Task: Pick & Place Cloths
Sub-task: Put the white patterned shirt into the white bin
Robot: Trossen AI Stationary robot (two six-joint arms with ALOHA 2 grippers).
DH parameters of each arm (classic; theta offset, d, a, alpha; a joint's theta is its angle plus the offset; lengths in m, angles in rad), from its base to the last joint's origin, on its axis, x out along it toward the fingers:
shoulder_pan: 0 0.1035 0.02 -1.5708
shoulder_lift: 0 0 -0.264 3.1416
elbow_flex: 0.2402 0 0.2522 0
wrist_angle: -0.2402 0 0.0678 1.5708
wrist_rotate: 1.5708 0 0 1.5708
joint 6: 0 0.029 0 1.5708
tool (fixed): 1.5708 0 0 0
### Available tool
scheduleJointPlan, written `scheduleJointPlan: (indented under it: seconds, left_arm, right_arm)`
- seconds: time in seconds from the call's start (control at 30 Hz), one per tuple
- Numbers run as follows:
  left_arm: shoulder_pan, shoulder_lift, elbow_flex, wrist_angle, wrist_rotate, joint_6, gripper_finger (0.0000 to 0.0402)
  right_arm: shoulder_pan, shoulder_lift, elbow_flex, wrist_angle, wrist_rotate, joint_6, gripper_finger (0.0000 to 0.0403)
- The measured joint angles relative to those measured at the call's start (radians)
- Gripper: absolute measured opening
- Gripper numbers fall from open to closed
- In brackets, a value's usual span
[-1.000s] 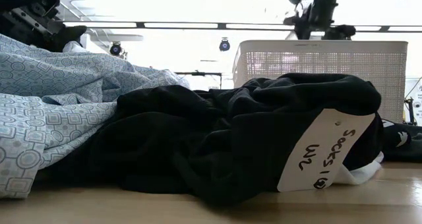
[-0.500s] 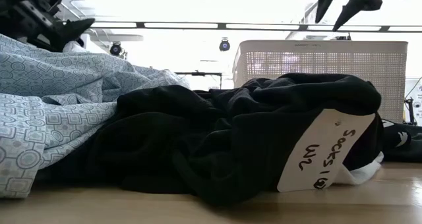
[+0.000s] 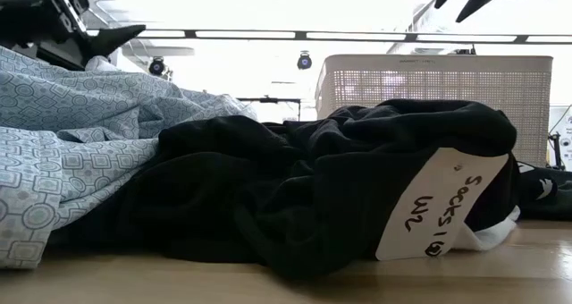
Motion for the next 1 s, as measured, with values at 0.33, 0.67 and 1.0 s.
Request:
scheduleJointPlan:
  seconds: [0.33,0.67,1.0]
  left_arm:
    - [0.0,0.205,0.196,-0.237,0.067,0.111,0.0289]
    - [0.0,0.583,0.455,-0.522,0.276,0.177,0.0289]
    - [0.0,0.881,0.727,-0.873,0.324,0.361,0.0303]
  right_arm:
    - [0.089,0.005,0.0,0.001,0.077,0.022,0.0258]
    - [0.1,0.005,0.0,0.001,0.08,0.021,0.0258]
    - [0.099,0.005,0.0,0.0,0.076,0.012,0.0259]
